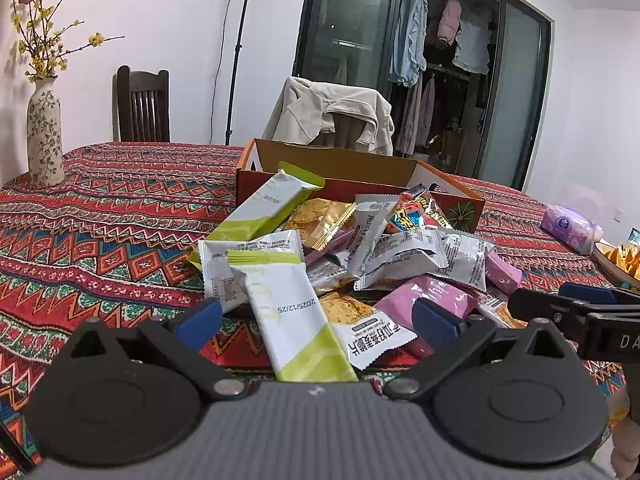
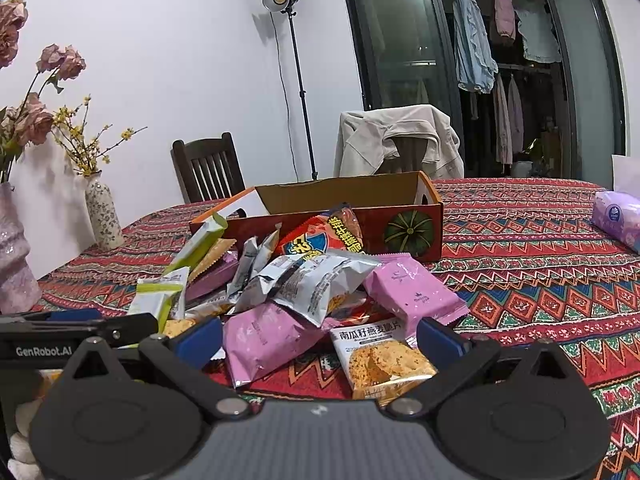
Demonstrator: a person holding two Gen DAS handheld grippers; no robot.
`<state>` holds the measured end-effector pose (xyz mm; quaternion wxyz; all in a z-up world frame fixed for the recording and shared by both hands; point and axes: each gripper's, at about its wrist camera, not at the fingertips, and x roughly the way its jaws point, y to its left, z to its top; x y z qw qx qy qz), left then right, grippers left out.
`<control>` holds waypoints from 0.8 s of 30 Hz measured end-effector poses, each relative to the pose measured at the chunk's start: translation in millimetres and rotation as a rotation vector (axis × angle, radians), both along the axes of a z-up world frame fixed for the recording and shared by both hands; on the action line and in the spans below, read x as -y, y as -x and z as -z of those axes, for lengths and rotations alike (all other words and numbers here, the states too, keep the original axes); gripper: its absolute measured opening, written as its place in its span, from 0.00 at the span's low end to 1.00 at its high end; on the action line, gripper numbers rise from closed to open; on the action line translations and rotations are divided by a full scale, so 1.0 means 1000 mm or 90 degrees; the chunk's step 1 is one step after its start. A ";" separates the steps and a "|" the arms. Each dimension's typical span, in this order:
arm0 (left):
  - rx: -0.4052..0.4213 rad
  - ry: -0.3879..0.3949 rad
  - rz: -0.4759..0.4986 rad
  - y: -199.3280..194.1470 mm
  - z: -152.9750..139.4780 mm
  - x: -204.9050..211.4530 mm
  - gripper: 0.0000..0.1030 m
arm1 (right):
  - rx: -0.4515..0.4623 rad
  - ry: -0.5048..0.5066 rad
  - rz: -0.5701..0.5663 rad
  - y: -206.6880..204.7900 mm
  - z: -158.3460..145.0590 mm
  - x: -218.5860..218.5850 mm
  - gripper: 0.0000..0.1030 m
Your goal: Organize snacks
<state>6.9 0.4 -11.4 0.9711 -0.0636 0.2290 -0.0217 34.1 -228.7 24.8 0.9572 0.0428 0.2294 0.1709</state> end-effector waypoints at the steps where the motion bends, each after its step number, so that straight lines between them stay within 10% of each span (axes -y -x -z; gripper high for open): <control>1: 0.000 0.000 0.000 0.000 0.000 0.000 1.00 | 0.000 0.000 0.001 0.000 0.000 0.000 1.00; 24: 0.024 -0.006 0.000 0.007 -0.001 0.000 1.00 | -0.001 0.003 0.000 0.000 0.001 0.000 1.00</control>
